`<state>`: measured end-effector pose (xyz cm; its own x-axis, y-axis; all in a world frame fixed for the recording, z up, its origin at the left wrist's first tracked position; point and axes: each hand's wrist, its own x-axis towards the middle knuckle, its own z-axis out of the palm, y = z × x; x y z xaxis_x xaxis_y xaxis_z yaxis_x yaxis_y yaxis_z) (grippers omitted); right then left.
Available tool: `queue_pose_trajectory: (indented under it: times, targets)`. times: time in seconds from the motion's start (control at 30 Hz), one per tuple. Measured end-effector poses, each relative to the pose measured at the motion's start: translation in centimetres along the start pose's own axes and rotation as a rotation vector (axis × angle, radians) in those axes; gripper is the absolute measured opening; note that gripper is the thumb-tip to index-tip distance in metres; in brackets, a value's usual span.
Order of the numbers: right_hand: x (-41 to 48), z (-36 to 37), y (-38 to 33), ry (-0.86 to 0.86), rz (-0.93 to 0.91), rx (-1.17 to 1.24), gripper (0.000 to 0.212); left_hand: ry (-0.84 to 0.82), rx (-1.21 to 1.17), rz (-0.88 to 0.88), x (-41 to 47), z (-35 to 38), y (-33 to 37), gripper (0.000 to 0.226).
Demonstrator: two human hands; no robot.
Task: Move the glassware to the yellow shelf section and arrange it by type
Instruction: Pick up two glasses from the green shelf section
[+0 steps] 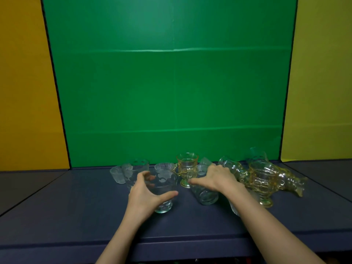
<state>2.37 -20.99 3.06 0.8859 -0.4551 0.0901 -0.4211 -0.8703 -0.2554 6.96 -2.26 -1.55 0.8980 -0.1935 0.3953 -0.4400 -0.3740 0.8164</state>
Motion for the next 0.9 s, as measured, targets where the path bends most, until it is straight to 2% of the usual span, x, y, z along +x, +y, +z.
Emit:
queue_pose_trajectory:
  times: [0.17, 0.33, 0.57, 0.77, 0.9]
  targets:
    - [-0.7, -0.1, -0.4, 0.064, 0.024, 0.097, 0.095, -0.033, -0.048, -0.004, 0.4, -0.8, -0.2, 0.089]
    - [-1.9, -0.6, -0.7, 0.160, 0.016, 0.205, 0.091, -0.061, -0.092, 0.067, 0.6, -2.2, 0.6, 0.092]
    - [-5.3, -2.9, -0.4, 0.435, -0.051, 0.387, 0.104, -0.073, -0.182, 0.217, 0.7, -2.8, 3.1, 0.089]
    - [-9.7, -6.1, 3.4, 0.636, -0.031, 0.473, 0.094, -0.096, -0.316, 0.305, 0.2, 0.0, 7.7, 0.089]
    - [-12.2, -7.9, 8.4, 0.730, 0.036, 0.449, 0.092, -0.174, -0.377, 0.355, -0.9, 4.1, 11.3, 0.089]
